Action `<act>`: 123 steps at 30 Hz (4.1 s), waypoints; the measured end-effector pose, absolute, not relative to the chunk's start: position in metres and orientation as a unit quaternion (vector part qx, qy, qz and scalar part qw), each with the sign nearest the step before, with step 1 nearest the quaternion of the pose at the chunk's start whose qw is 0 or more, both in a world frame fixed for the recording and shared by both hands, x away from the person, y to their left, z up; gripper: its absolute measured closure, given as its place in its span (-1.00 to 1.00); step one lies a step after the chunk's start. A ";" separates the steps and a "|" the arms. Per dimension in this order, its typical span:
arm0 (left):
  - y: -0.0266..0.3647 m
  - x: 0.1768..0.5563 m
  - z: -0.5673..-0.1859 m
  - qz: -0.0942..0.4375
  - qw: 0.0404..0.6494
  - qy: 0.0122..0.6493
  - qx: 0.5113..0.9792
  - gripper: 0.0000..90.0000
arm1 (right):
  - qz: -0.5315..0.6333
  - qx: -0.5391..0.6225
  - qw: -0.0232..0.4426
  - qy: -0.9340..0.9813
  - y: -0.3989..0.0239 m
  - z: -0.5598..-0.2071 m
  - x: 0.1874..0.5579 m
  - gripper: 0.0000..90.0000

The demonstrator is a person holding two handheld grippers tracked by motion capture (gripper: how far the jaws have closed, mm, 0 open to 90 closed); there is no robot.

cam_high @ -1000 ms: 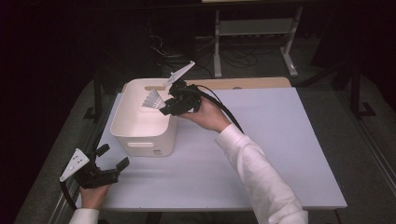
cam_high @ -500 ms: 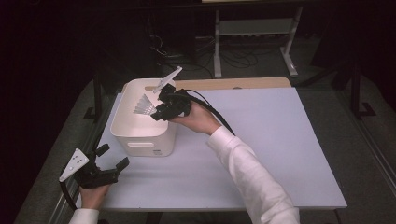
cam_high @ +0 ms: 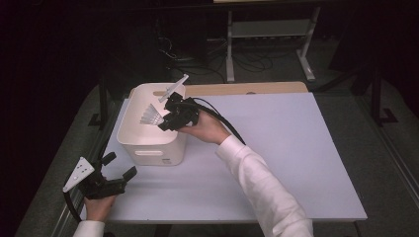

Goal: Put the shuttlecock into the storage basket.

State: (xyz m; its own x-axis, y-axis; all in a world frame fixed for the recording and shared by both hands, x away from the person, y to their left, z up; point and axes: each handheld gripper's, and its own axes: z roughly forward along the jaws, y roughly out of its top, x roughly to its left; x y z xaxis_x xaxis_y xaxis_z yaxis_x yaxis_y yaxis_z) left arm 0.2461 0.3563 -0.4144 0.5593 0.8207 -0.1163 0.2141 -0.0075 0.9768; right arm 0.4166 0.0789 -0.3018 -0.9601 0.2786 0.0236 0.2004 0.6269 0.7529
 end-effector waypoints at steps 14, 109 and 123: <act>0.356 0.247 -0.415 0.257 0.587 0.390 0.661 -1.00 | 0.424 0.143 0.030 0.894 0.072 -0.304 0.419 -0.17; 0.353 0.247 -0.416 0.255 0.582 0.400 0.661 -1.00 | 0.469 0.256 0.077 0.842 -0.119 -0.342 0.373 -1.00; 0.353 0.247 -0.416 0.254 0.580 0.400 0.662 -1.00 | 0.475 0.272 0.092 0.832 -0.150 -0.357 0.359 -1.00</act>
